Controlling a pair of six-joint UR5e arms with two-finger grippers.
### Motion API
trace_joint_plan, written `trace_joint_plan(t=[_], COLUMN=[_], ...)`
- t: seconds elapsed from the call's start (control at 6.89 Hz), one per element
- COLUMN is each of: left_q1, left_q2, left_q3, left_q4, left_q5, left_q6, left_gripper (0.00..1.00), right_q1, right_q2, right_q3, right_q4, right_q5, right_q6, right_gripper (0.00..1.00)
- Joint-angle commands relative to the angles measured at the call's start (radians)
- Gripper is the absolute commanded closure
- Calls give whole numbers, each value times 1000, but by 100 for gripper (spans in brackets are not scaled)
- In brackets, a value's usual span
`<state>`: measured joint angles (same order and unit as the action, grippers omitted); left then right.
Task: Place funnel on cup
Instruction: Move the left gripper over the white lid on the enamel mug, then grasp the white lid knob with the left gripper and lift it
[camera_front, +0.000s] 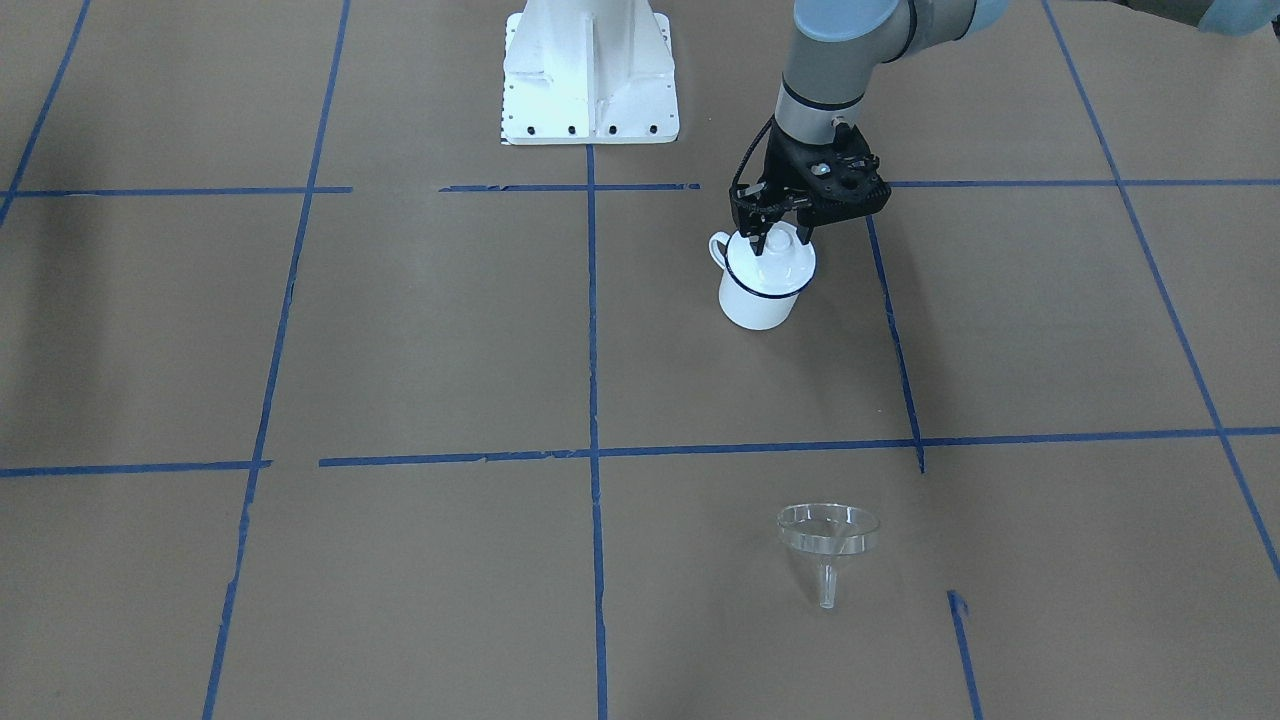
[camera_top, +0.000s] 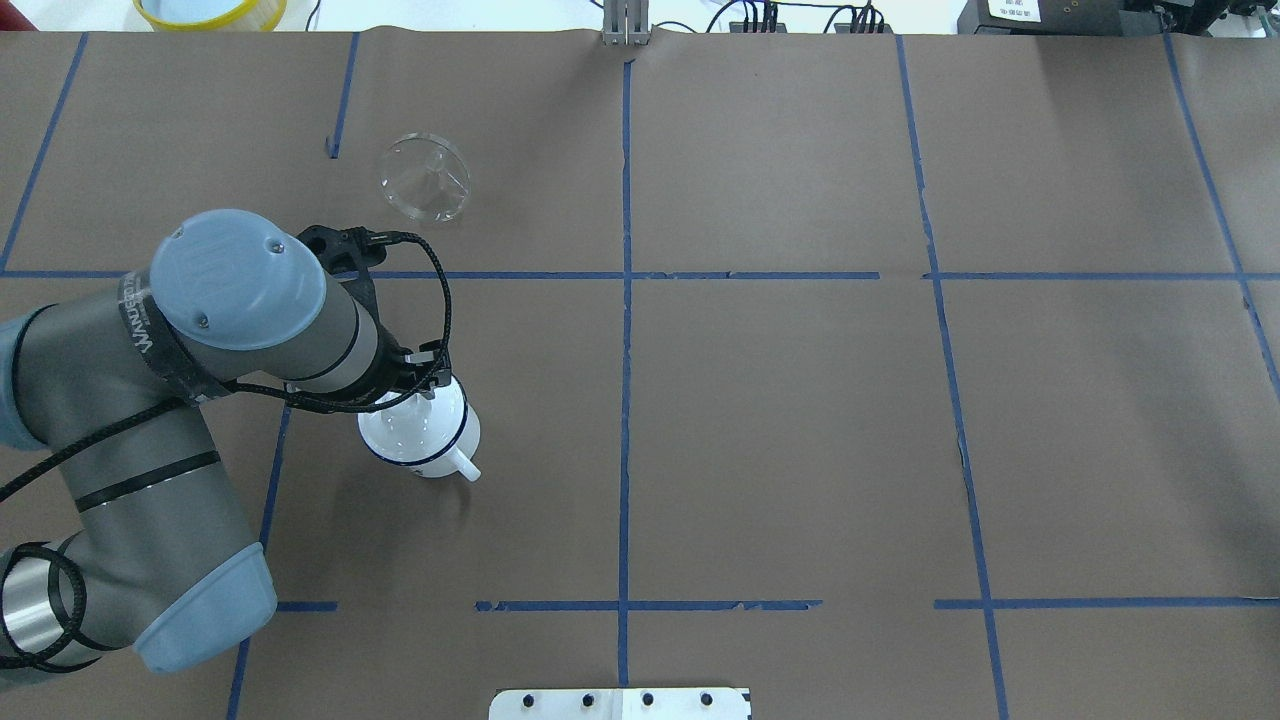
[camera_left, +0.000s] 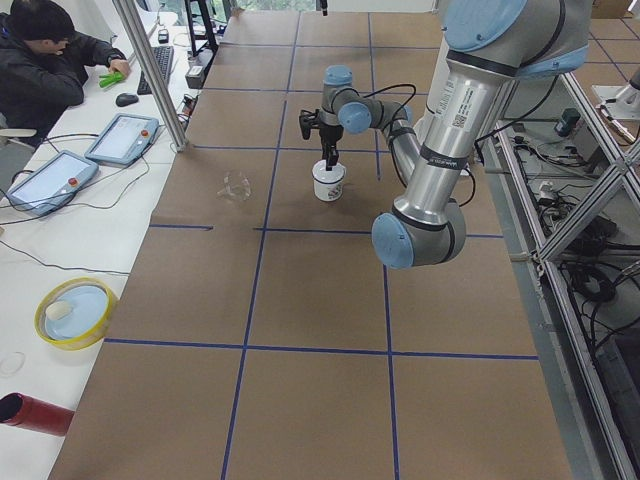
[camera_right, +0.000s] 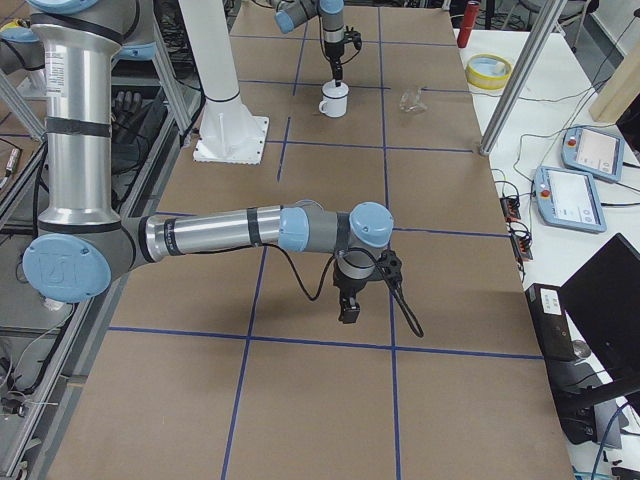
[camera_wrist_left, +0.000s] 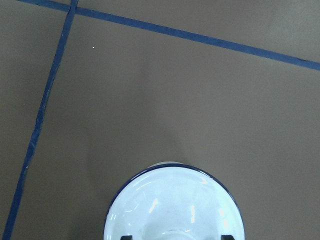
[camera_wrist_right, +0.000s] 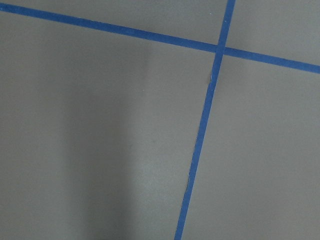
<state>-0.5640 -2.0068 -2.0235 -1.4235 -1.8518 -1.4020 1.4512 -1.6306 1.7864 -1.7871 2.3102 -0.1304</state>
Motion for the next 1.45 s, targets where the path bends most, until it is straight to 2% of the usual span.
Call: trace_joint_plan(t=[0.0, 0.29, 0.44, 0.58, 0.87, 1.16, 1.31], left_q1=[3, 13, 13, 13, -3, -95, -123], left_q2=[0, -1, -1, -1, 2, 28, 175], left_q3=[-1, -3, -3, -12, -84, -279, -396], left_q4=[0, 0, 0, 2, 29, 206, 195], left_q5=[-1, -3, -3, -4, -3, -39, -49], left_q6=[-3, -5, -5, -6, 8, 172, 281], left_gripper=[45, 46, 60, 100, 100, 100, 100], right_q1=[0, 0, 0, 0, 0, 0, 0], right_q2=[0, 0, 0, 0, 0, 0, 0], right_q3=[-1, -1, -1, 1, -1, 1, -1], right_q4=[0, 0, 0, 0, 0, 0, 0], right_q5=[0, 0, 0, 0, 0, 0, 0], right_q6=[0, 0, 0, 0, 0, 0, 0], right_gripper=[0, 0, 0, 0, 0, 0, 0])
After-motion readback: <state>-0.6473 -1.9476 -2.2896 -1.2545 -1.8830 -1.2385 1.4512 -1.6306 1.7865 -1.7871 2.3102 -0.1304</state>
